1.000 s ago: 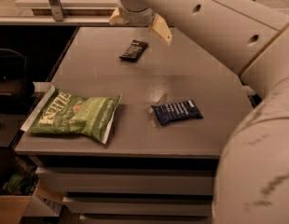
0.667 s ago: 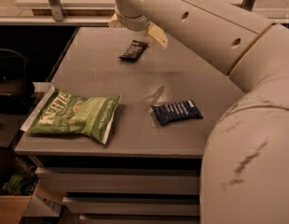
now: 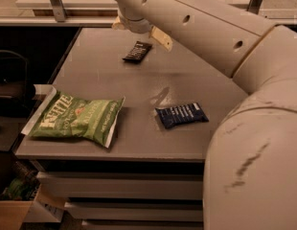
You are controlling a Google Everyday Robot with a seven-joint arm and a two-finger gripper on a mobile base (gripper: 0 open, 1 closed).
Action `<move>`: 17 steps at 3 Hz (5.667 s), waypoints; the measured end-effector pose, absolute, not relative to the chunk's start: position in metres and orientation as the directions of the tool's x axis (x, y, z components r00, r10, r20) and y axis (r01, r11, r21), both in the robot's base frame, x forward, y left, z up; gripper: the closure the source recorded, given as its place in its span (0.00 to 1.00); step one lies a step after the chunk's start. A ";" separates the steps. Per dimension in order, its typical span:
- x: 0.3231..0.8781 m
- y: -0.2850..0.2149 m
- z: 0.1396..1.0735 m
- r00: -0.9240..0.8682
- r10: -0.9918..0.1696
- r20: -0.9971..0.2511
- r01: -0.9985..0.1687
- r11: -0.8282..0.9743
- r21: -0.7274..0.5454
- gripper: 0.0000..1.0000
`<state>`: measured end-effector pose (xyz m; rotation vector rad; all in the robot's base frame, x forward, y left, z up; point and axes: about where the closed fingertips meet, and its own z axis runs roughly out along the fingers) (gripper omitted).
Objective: Move rxbar chocolate near green jalapeno chip bag
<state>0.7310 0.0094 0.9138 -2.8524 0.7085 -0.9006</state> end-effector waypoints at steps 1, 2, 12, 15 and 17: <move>0.746 0.006 0.897 0.723 -0.442 0.531 -0.418 -0.892 -0.172 0.00; 0.762 0.001 0.875 0.736 -0.440 0.514 -0.433 -0.890 -0.142 0.00; 0.772 0.022 0.869 0.804 -0.380 0.458 -0.348 -0.924 -0.157 1.00; 0.723 0.052 0.915 0.909 -0.258 0.327 -0.180 -0.951 -0.250 1.00; 0.674 0.089 0.919 0.967 -0.152 0.204 -0.086 -0.951 -0.297 0.82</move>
Offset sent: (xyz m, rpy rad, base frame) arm 0.0505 -0.0134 -0.0609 -0.0574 0.0802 -0.0314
